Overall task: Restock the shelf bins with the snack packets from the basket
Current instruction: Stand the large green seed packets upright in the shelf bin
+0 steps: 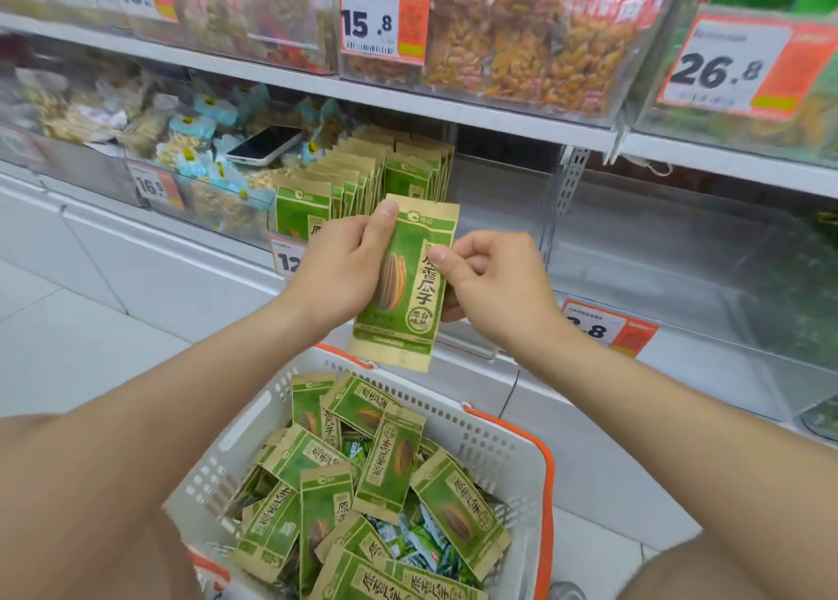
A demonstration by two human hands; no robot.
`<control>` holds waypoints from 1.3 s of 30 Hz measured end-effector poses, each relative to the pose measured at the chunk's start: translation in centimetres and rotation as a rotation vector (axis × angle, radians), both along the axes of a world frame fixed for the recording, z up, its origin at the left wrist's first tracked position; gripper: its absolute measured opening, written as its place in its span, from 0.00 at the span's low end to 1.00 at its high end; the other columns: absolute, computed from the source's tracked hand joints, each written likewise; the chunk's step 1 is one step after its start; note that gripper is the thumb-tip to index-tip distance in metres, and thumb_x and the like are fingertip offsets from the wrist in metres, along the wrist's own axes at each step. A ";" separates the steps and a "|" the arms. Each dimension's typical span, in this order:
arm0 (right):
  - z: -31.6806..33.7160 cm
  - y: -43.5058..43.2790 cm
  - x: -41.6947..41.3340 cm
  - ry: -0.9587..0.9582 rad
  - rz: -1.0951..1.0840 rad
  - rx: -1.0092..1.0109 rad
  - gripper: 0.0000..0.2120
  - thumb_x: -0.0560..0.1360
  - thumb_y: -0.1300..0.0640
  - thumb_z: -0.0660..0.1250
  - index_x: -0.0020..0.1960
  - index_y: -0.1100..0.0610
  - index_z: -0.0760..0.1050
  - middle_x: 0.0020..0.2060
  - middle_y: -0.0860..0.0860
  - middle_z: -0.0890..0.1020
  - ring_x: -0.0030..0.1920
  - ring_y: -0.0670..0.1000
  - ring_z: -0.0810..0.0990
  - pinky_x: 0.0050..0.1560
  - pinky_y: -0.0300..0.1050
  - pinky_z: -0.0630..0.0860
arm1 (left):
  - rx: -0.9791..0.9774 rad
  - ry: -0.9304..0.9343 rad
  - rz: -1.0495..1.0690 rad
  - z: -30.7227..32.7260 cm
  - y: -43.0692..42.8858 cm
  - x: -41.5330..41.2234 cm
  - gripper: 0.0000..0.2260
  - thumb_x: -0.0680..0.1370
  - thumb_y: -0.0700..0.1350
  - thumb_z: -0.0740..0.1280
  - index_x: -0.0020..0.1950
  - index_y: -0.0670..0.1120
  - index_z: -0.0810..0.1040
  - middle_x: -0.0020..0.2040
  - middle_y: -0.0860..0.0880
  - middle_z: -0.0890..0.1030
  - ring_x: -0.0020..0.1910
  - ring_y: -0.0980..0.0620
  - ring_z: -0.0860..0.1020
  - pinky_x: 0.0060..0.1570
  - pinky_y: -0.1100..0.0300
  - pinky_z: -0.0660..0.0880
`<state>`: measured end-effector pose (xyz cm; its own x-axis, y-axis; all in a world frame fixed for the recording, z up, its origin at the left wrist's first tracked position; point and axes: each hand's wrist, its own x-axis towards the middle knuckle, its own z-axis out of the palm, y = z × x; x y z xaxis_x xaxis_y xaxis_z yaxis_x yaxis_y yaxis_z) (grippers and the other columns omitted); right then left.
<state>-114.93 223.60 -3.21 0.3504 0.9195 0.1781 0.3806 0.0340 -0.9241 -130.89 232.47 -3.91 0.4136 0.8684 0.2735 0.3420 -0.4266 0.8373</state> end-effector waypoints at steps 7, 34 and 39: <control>0.0 1.0 -0.7 0.221 0.069 -0.079 0.14 0.84 0.52 0.65 0.53 0.63 0.82 0.41 0.59 0.88 0.39 0.59 0.88 0.39 0.55 0.86 | 0.183 -0.037 0.193 0.0 1.3 1.0 0.26 0.87 0.58 0.55 0.42 0.41 0.79 0.38 0.45 0.83 0.39 0.42 0.81 0.43 0.40 0.77; -2.3 18.1 2.0 -0.412 -0.365 -0.125 0.13 0.78 0.54 0.75 0.44 0.57 0.72 0.48 0.56 0.79 0.47 0.56 0.74 0.43 0.47 0.68 | 0.533 0.778 0.345 -0.1 8.8 -0.2 0.32 0.70 0.50 0.76 0.69 0.49 0.66 0.68 0.43 0.68 0.70 0.35 0.64 0.66 0.36 0.64; -2.0 18.7 2.4 -0.348 -0.451 -0.153 0.12 0.76 0.52 0.76 0.46 0.59 0.77 0.43 0.53 0.79 0.44 0.56 0.76 0.42 0.46 0.71 | 0.539 0.774 0.336 -0.3 9.0 -0.1 0.32 0.69 0.49 0.76 0.69 0.48 0.67 0.67 0.42 0.68 0.69 0.35 0.64 0.64 0.37 0.65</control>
